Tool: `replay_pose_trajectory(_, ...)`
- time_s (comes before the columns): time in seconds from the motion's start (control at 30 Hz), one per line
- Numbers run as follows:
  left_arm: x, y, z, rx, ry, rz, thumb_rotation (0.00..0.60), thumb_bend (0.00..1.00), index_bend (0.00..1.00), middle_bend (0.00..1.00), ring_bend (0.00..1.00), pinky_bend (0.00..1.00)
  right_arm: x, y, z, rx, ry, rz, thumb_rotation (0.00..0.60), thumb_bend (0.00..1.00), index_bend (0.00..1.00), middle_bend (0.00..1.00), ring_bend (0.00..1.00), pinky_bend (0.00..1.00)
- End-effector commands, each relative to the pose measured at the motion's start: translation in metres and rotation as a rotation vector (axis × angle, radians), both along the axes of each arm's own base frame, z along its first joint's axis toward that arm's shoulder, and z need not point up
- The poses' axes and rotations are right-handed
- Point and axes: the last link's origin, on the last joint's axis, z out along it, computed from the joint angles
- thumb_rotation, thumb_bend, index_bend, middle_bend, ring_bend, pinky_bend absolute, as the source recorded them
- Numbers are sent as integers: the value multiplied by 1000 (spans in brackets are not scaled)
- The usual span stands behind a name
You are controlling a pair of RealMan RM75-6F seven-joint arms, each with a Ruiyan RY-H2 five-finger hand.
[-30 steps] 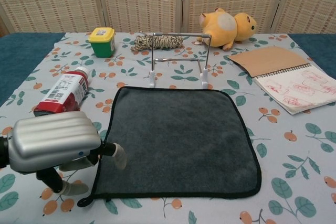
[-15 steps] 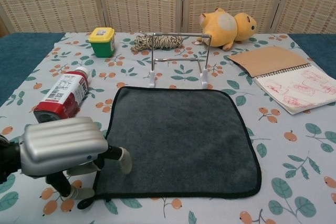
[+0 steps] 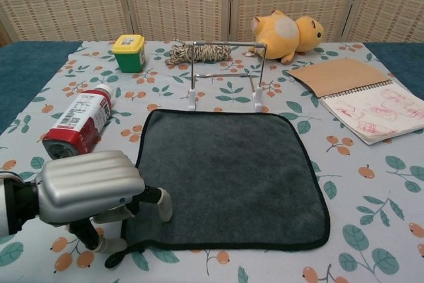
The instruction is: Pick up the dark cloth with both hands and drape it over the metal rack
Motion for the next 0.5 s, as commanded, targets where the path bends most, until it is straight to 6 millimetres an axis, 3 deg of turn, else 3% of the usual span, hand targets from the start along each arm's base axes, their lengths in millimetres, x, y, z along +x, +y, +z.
replay_pose_trajectory(0.03, 1, 1, -2, 1, -8, 3, 600, 257, 350, 902, 812, 935, -1, 0, 0, -1, -1, -3, 600, 200, 361, 579, 537, 638)
replay_pose_trajectory(0.23, 3, 3, -5, -2, -23, 12, 600, 274, 381, 911, 820, 942, -2, 1, 1, -4, -2, -8, 600, 200, 361, 579, 537, 638)
replay_pose_trajectory(0.5, 4, 5, -9, -8, -35, 20, 600, 407, 460, 925, 830, 947, -4, 1, 2, -10, -3, -13, 600, 200, 361, 579, 538, 638)
